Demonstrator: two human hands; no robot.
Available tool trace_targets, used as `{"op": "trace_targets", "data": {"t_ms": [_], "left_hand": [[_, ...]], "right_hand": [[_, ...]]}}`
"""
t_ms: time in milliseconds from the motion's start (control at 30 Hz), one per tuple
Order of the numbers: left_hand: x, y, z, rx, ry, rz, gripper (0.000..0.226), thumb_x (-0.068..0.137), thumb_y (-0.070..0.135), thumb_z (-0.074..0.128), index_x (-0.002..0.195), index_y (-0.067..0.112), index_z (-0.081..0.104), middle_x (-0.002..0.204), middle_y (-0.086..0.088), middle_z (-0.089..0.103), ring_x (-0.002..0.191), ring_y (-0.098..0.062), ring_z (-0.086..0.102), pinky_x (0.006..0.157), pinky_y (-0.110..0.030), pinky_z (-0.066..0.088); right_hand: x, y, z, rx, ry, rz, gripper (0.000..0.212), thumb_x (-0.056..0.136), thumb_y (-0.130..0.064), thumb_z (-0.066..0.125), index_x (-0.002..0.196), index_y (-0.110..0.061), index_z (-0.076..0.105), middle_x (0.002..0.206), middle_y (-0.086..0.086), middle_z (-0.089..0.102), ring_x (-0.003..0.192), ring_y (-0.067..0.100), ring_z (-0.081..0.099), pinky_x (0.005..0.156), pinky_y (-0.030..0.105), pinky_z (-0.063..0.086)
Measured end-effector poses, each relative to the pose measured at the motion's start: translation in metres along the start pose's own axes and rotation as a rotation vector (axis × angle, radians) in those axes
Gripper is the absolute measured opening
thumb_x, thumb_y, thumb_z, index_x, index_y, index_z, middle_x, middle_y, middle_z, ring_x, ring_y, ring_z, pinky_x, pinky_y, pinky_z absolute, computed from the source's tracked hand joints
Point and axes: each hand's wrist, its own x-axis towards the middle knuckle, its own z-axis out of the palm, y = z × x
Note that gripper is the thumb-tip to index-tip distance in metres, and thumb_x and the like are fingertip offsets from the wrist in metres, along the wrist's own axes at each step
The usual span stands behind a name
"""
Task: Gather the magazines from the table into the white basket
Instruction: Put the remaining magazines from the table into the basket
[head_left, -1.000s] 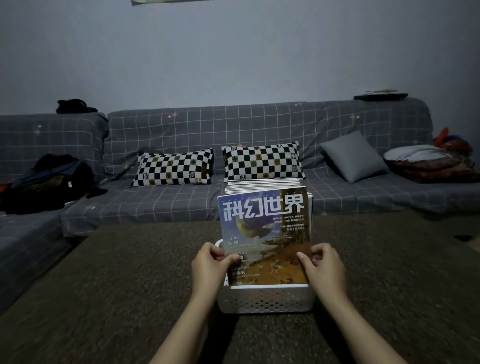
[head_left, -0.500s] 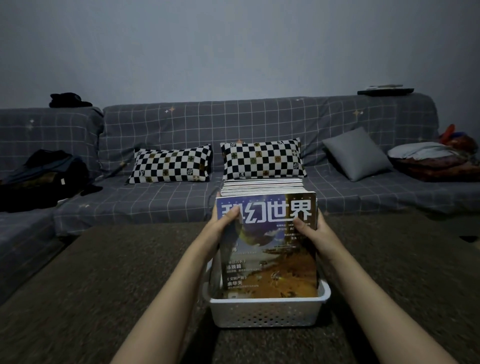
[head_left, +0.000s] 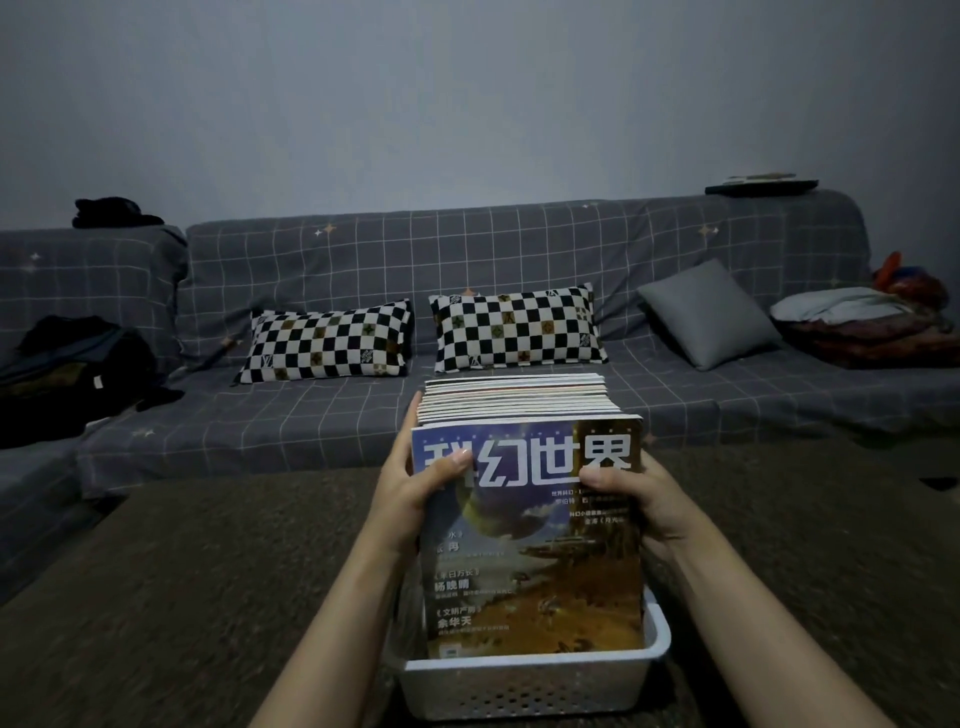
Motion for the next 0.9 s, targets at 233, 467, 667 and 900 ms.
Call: {"op": "trace_targets", "data": {"t_ms": [233,467,667,900], "left_hand": [[-0.007,0.016,0.002,0.045,-0.026,0.110,0.100,0.062,0.030,0.078,0.145,0.044,0.025,0.136,0.000,0.057,0.118,-0.023,0.060,0.091,-0.040,0.054],[-0.013,0.014,-0.002,0.055,-0.045,0.060,0.098,0.061,0.030,0.079,0.136,0.060,0.023,0.137,0.004,0.055,0.118,-0.019,0.060,0.085,-0.033,0.056],[-0.011,0.031,0.000,0.140,-0.108,-0.063,0.137,0.036,0.070,0.081,0.146,0.050,0.000,0.146,0.015,0.027,0.122,-0.011,0.047,0.093,-0.033,0.048],[-0.005,0.036,0.015,0.155,0.072,-0.022,0.069,0.087,0.049,0.052,0.145,0.049,0.015,0.156,0.008,0.022,0.095,0.011,0.051,0.073,-0.022,0.047]], "right_hand": [[-0.002,-0.005,-0.002,-0.119,-0.036,-0.090,0.074,0.047,-0.024,0.081,0.117,-0.022,0.056,0.109,0.006,0.069,0.102,0.026,0.066,0.084,0.043,0.051],[-0.002,-0.002,0.000,-0.152,-0.084,-0.031,0.083,0.047,-0.029,0.084,0.123,-0.022,0.052,0.114,0.007,0.067,0.106,0.026,0.064,0.090,0.046,0.049],[-0.012,-0.011,-0.003,-0.216,-0.101,-0.012,0.122,0.034,-0.057,0.087,0.140,-0.034,0.033,0.123,0.000,0.061,0.110,0.024,0.061,0.090,0.043,0.047],[-0.008,-0.019,0.026,-0.132,0.126,-0.154,0.085,0.060,-0.060,0.068,0.137,-0.041,0.037,0.121,-0.010,0.059,0.098,0.008,0.067,0.073,0.025,0.054]]}}
